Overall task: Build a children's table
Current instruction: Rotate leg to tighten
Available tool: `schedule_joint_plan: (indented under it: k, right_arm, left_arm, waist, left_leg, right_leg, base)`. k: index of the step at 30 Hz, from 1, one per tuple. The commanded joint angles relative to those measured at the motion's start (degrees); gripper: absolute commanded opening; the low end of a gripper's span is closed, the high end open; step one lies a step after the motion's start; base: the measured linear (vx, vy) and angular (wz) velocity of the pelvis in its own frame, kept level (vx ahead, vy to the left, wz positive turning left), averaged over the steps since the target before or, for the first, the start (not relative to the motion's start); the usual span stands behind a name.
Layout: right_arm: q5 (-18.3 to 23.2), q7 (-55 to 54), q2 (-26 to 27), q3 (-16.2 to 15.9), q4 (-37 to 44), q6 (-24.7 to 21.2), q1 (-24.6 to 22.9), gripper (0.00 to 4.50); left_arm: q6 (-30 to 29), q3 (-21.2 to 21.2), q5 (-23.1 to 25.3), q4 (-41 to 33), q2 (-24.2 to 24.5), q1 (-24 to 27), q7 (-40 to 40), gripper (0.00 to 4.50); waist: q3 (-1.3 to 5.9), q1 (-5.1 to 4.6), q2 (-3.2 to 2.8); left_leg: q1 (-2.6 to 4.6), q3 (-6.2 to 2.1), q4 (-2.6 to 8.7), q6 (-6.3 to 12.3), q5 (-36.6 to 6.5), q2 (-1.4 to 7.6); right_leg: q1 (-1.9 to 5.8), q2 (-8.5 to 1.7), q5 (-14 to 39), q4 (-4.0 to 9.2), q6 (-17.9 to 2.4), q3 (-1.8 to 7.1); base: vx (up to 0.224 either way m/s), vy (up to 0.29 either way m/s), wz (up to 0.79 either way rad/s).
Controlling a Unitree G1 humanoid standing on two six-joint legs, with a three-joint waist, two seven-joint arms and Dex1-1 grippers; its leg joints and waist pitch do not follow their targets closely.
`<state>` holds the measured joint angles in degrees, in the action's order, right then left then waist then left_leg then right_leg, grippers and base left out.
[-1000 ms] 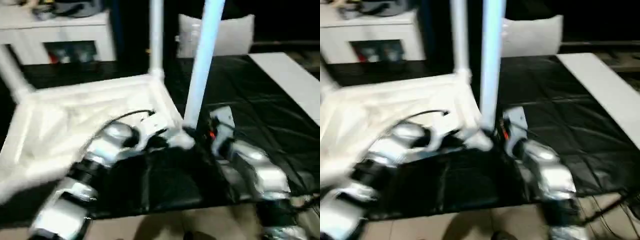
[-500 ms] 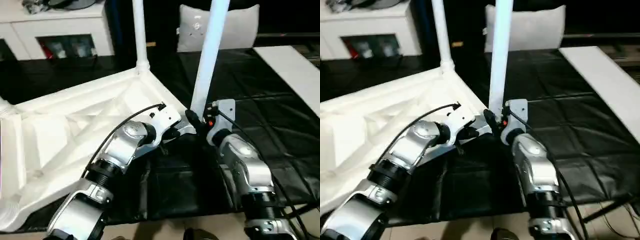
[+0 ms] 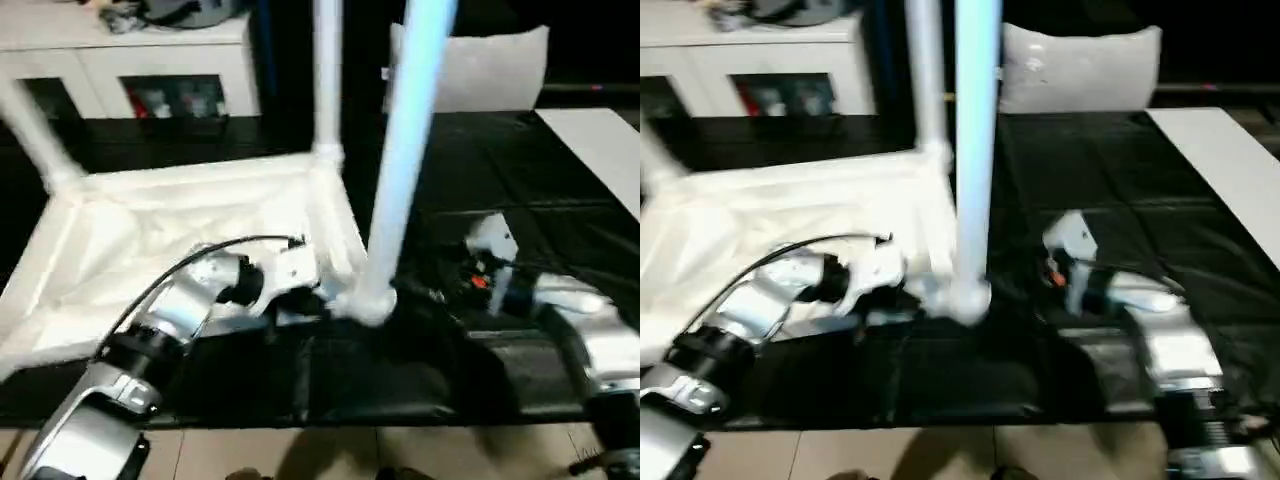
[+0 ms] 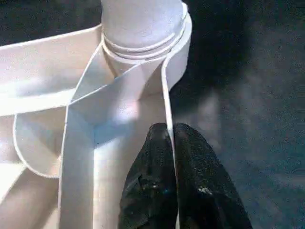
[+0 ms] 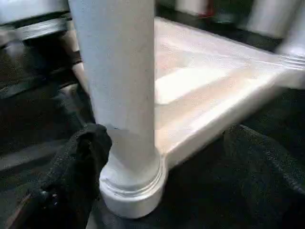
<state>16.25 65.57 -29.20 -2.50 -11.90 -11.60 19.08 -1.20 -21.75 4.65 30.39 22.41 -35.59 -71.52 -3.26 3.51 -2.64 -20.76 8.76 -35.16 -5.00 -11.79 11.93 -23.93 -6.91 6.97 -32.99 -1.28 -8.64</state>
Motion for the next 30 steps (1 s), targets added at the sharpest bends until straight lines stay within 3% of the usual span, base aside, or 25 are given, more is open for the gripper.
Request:
schedule_joint_plan:
  k: [1,2,5,14,21,26,30]
  right_arm:
    - [1.2,5.1,-0.9,-1.8,1.0,0.2,0.4,4.18]
    - [1.1,6.7,-1.3,-2.5,0.8,-0.1,0.5,4.18]
    - [0.8,10.3,-2.0,-4.4,0.0,-0.9,1.2,3.84]
    - [-0.1,11.9,-0.3,-7.0,-3.1,0.9,3.1,2.96]
    - [1.2,13.8,0.4,-8.1,-2.6,-0.5,3.0,2.44]
    - [1.9,14.9,0.8,-8.2,-2.7,-1.1,3.1,1.96]
    - [2.3,15.3,1.3,-8.4,-2.4,-1.8,2.8,1.91]
  left_arm:
    - [3.4,-1.3,-0.5,-0.2,0.7,-2.1,-3.6,0.00]
    - [4.2,-1.6,-0.5,0.2,1.1,-2.4,-5.0,0.00]
    - [6.8,-2.5,-0.7,0.9,2.0,-3.1,-9.1,0.00]
    - [11.4,-4.2,-1.0,2.4,1.9,-4.6,-14.0,0.00]
    - [12.2,-4.4,-1.4,2.7,1.2,-4.7,-14.7,0.00]
    - [12.9,-4.2,-1.4,4.0,1.1,-5.1,-15.0,0.00]
    - [13.1,-4.0,-1.1,4.7,1.2,-5.3,-14.8,0.00]
  waist:
    - [3.92,-0.08,0.70]
    - [3.86,-0.13,1.12]
    - [4.00,-0.01,0.97]
    - [4.22,0.36,0.95]
    - [4.41,0.88,0.88]
    - [4.29,1.40,0.83]
    - [4.18,1.38,0.90]
  left_leg:
    - [0.64,0.63,4.22,4.71,-16.7,0.64]
    - [0.46,0.51,4.30,4.36,-17.0,0.59]
    - [0.21,0.27,4.44,3.98,-16.6,0.65]
    - [0.02,0.31,4.57,3.78,-14.2,0.89]
    - [-0.13,0.48,4.55,4.50,-11.5,1.29]
    - [-0.12,0.56,4.64,4.19,-11.8,1.32]
    - [-0.15,0.55,4.68,3.74,-12.4,1.20]
  right_leg:
    - [3.30,-1.70,30.1,5.43,-5.8,2.31]
    - [3.48,-1.71,31.3,5.49,-5.1,2.17]
    - [3.72,-1.83,31.7,5.40,-4.4,2.14]
    - [3.80,-2.02,28.2,4.76,-6.2,2.51]
    - [3.89,-1.98,21.2,3.62,-9.7,3.11]
    - [3.96,-2.04,21.7,3.63,-9.6,3.17]
    - [3.98,-2.07,23.2,3.85,-8.9,3.12]
  base:
    - [0.000,0.000,0.00]
    - [0.000,0.000,0.00]
    - [0.000,0.000,0.00]
    - [0.000,0.000,0.00]
    - [0.000,0.000,0.00]
    - [0.000,0.000,0.00]
    - [0.000,0.000,0.00]
